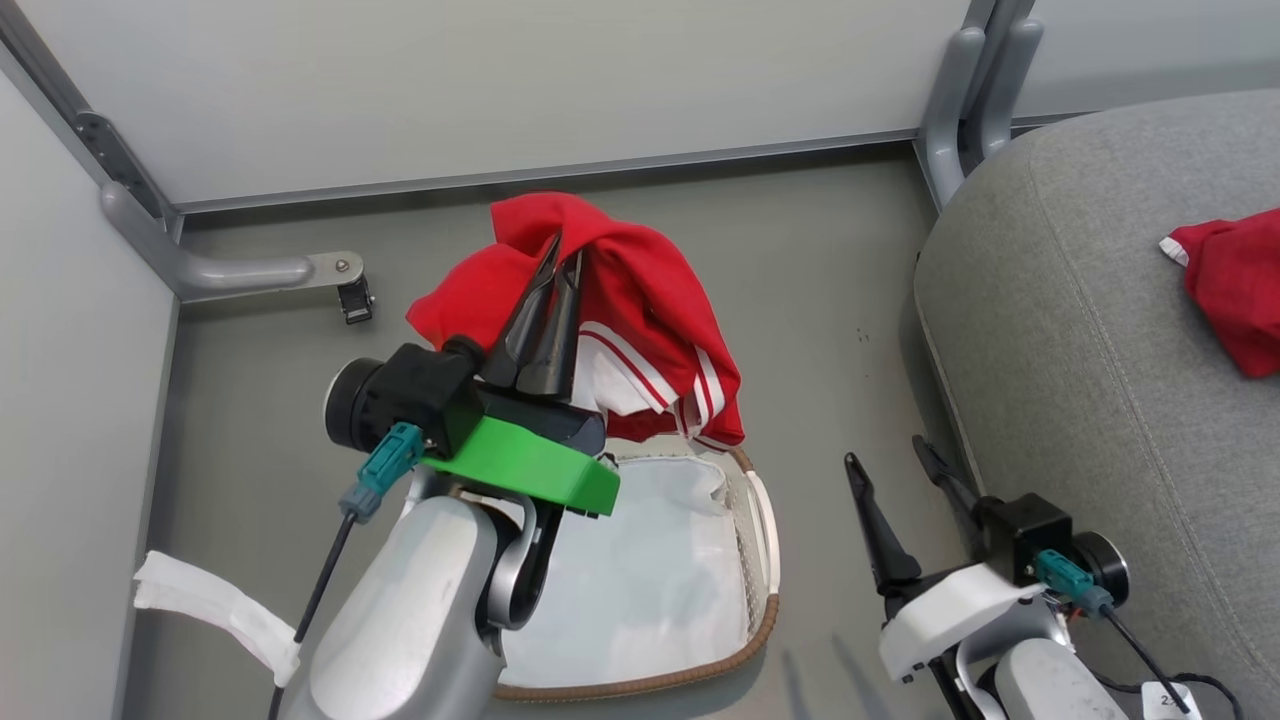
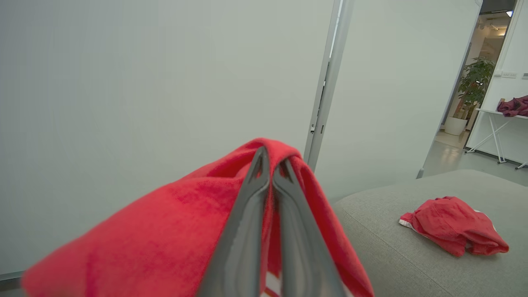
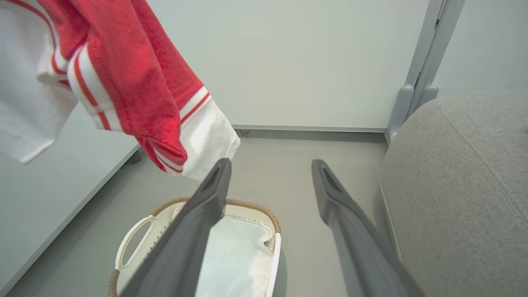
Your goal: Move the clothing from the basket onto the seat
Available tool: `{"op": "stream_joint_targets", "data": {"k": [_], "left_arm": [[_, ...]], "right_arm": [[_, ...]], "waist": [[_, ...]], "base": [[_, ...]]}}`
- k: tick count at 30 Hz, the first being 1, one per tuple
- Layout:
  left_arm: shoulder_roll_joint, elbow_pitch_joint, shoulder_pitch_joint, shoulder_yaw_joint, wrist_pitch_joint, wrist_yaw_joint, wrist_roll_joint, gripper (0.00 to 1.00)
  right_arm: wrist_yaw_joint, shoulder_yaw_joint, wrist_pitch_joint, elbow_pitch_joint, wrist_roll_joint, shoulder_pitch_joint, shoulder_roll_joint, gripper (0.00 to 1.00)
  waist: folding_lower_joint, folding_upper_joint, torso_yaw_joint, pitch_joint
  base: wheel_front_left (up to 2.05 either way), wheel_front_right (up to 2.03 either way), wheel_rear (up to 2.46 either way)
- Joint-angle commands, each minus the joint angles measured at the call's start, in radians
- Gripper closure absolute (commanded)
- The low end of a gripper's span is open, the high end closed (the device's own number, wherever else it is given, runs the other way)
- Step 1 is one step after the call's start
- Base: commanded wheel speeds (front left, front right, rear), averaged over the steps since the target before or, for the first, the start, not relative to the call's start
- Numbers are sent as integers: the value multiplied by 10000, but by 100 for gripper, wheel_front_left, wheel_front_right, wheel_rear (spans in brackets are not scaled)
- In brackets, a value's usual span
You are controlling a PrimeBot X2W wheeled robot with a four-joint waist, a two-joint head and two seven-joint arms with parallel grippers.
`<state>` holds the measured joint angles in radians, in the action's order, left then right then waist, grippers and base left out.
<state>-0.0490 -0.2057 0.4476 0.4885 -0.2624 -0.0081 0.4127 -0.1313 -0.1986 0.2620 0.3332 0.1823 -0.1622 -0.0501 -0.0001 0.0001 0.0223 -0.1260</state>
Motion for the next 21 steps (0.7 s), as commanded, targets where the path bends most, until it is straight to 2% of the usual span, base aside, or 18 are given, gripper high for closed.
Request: {"op": "stream_joint_targets", "data": {"k": [1, 14, 17, 21], "left_arm": [[-33, 10, -152, 39, -34, 58, 32, 100], [-31, -61, -94, 507, -35, 167, 433, 100], [-31, -63, -82, 689, -35, 156, 515, 100], [-31, -51, -36, 995, -35, 156, 646, 100]], "right_arm": [[11, -145, 47, -82, -22, -109, -27, 0], [11, -2669, 45, -1116, 73, -2342, -235, 0], [11, -3053, 45, -825, 17, -2754, -240, 0], [11, -3246, 42, 145, -301, -3175, -188, 0]], "waist": [[1, -1, 3, -24], [1, -1, -197, -223], [1, -1, -307, -220], [1, -1, -477, -198]], "base": [[0, 0, 0], [0, 0, 0], [0, 0, 0], [0, 0, 0]]}}
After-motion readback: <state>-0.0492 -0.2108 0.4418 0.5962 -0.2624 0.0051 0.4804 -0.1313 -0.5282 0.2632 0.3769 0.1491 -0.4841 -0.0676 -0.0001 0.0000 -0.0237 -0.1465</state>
